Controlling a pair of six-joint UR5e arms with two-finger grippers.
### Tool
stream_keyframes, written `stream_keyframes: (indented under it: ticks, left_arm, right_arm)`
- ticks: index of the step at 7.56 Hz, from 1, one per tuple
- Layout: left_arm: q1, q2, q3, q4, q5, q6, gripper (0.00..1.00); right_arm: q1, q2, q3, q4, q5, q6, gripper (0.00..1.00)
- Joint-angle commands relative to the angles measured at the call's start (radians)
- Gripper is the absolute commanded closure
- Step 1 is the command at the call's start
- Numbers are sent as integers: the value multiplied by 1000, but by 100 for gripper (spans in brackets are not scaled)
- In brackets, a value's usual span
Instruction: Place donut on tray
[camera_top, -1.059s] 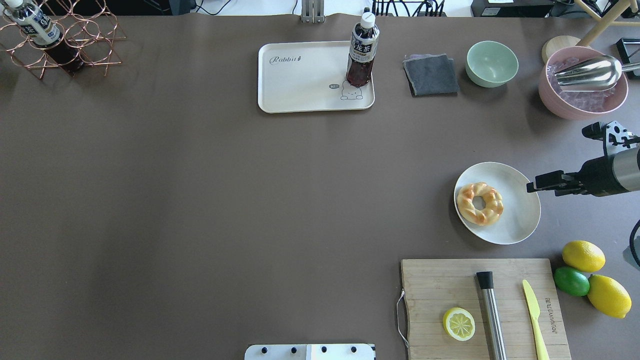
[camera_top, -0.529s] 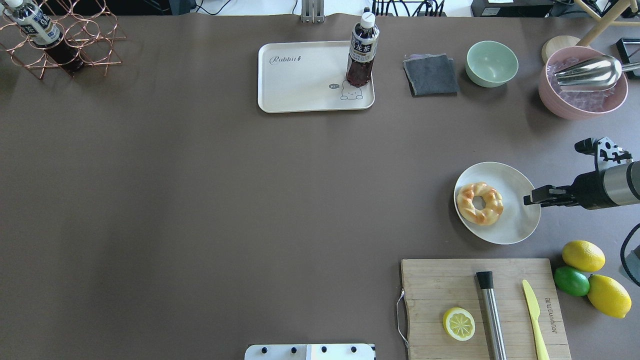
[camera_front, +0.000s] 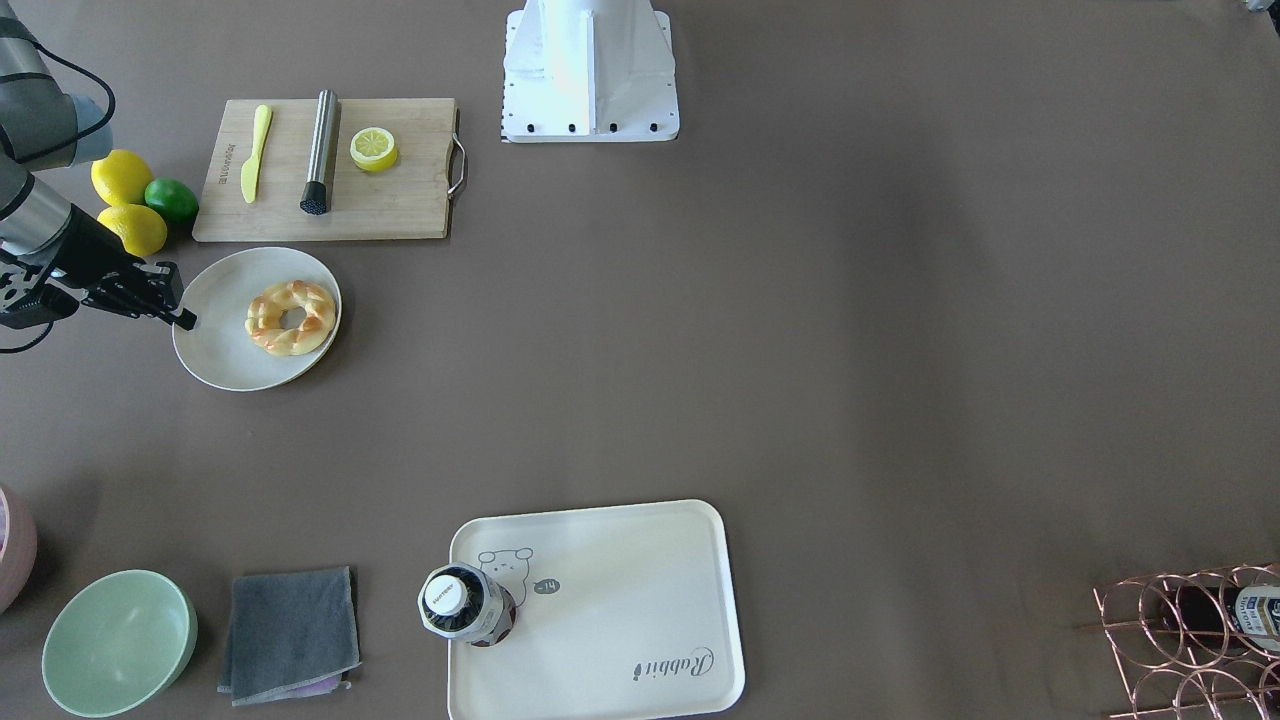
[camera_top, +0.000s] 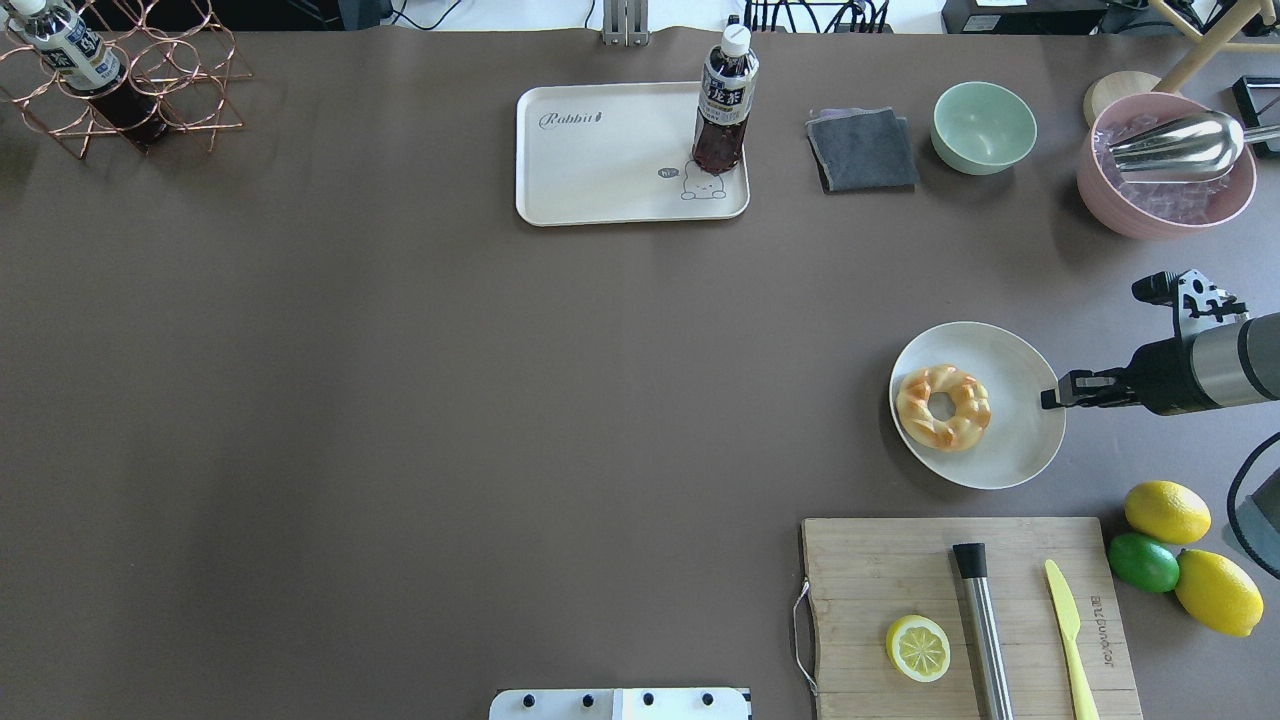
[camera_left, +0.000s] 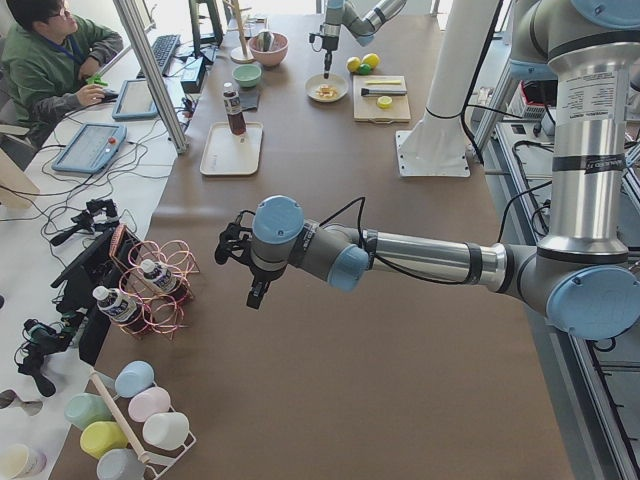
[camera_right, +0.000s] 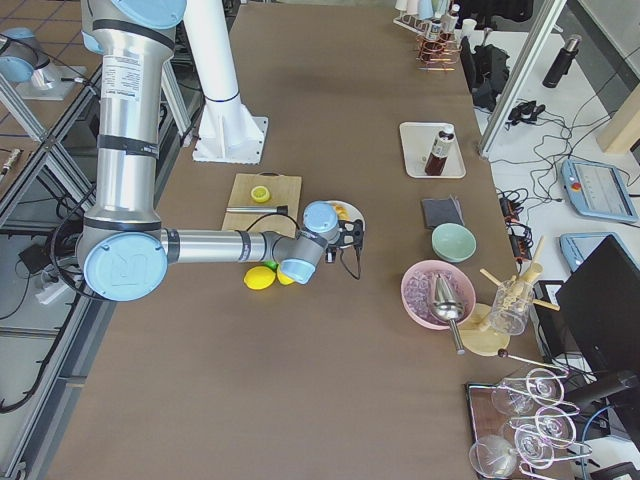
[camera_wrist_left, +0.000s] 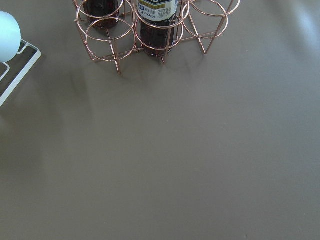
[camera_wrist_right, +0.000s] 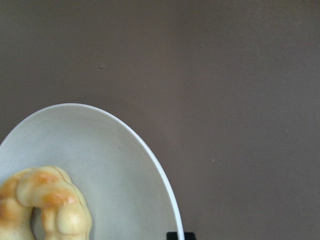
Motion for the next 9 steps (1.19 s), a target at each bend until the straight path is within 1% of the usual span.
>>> stream_keyframes:
  ticks: [1,2,3,4,5,6,7,8,9]
  left_arm:
    - [0,-2,-1,0,-1,0,0]
    - [0,-8,-1,0,-1,-12,0]
    - [0,-26,-1,3,-2,-43,0]
    - [0,-43,1,3,-2,-89,1]
    - [27,-58,-1,2,-11,-124,1]
    - [46,-76,-1,0,-59,-182,1]
    - [61,-89,-13,-9,-85,-255,2]
    - [77,-90,-25,-38,-88,-329,2]
    - [118,-97,-34,-72,-88,-412,1]
  right_arm:
    - [-3,95,12,-14,4,14,100]
    - [-3,159,12,-16,15,23,100]
    - [-3,234,18,-54,38,73,100]
    - [-5,322,29,-124,32,114,100]
    - [-55,406,52,-219,0,188,100]
    - [-138,493,100,-382,-102,263,100]
    - [-193,596,143,-568,-194,303,100]
    - [-239,699,164,-712,-212,322,100]
    - [-294,782,162,-788,-248,378,100]
